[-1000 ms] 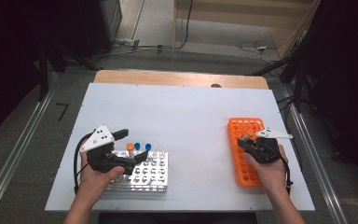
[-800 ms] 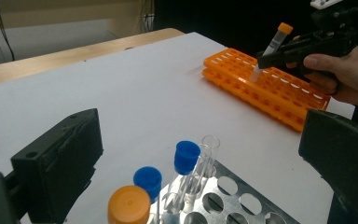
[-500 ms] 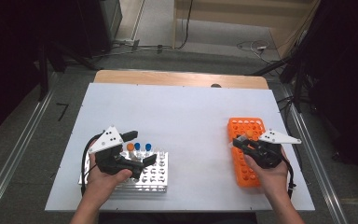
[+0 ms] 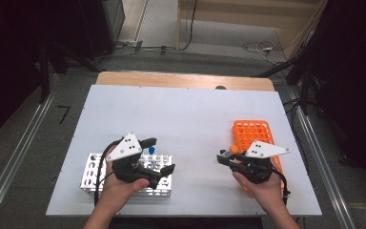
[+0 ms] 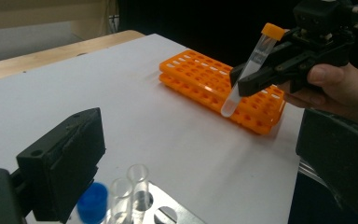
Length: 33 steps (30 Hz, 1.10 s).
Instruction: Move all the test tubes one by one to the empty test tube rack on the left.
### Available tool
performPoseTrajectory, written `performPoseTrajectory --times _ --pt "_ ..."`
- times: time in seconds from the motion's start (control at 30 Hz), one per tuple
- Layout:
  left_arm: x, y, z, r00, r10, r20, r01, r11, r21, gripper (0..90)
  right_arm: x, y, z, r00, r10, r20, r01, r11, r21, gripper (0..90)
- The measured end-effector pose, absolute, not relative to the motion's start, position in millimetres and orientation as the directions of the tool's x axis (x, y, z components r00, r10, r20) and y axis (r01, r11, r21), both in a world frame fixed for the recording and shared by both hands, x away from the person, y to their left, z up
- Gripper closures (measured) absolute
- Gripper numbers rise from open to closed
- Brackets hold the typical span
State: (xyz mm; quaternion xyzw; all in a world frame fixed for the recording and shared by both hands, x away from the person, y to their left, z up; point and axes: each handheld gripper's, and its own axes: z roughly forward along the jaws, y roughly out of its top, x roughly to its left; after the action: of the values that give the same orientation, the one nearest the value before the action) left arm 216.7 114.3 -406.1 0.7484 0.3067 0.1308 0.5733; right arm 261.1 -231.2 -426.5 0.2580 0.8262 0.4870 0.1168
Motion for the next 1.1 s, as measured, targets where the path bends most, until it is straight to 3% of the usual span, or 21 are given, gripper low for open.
performPoseTrajectory --times 0.5,0.67,1.1 --pt "210 83 -409 0.836 0.526 -0.152 0.282 -0.176 0.943 13.4 236 -189 -429 -0.92 0.39 0.046 0.245 0.478 0.843 72.7" --pt "206 70 -410 0.866 0.478 -0.148 0.271 -0.199 0.942 22.4 230 -179 -431 -0.934 0.354 0.048 0.231 0.498 0.836 72.7" --pt "200 51 -411 0.909 0.394 -0.132 0.239 -0.234 0.943 58.9 221 -164 -433 -0.96 0.275 0.056 0.199 0.526 0.827 72.7"
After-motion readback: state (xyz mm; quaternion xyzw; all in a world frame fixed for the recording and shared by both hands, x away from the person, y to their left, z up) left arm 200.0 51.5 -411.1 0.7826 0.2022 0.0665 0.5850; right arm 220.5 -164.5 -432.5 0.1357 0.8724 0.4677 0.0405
